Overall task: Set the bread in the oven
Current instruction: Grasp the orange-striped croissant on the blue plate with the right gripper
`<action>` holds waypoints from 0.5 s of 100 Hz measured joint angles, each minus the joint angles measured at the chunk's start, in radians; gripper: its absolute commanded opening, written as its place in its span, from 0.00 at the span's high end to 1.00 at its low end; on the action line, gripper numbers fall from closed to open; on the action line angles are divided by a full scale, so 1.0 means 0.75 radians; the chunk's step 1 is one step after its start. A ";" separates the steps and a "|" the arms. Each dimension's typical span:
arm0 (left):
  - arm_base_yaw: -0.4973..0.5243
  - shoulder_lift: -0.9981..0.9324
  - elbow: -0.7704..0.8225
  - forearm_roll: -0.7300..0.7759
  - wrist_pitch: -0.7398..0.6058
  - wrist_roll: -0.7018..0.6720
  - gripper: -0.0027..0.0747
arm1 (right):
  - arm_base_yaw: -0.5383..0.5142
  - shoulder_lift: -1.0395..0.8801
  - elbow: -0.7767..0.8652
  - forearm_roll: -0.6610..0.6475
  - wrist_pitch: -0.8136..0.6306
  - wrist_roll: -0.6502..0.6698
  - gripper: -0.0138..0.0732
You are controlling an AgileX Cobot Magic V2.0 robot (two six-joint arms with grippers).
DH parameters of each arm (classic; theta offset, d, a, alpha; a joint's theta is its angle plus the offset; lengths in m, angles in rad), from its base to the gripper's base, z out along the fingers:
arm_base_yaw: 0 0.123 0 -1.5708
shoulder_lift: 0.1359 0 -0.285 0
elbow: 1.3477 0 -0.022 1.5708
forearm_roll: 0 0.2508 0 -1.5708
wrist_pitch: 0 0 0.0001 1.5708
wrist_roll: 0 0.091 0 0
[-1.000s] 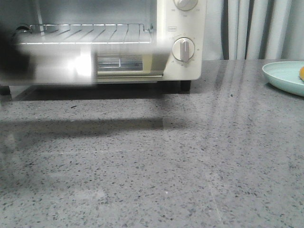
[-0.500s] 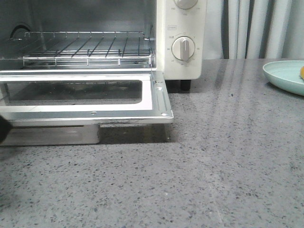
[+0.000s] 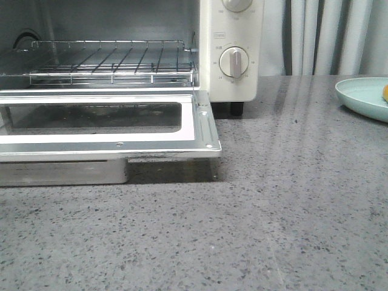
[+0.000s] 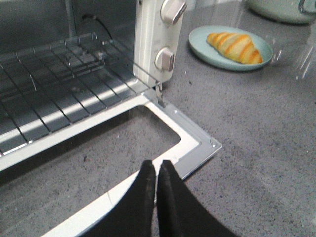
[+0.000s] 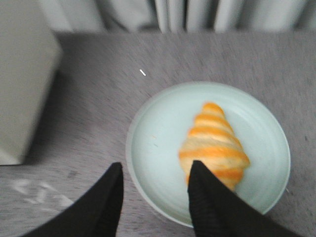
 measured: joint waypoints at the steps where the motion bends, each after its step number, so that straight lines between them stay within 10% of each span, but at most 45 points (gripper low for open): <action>1: 0.000 -0.013 0.000 -0.001 0.000 0.000 0.99 | -0.005 0.033 -0.005 0.000 0.009 0.000 0.50; 50: 0.000 -0.216 0.000 -0.036 0.017 0.000 0.99 | -0.105 0.601 -0.072 -0.066 0.074 0.002 0.50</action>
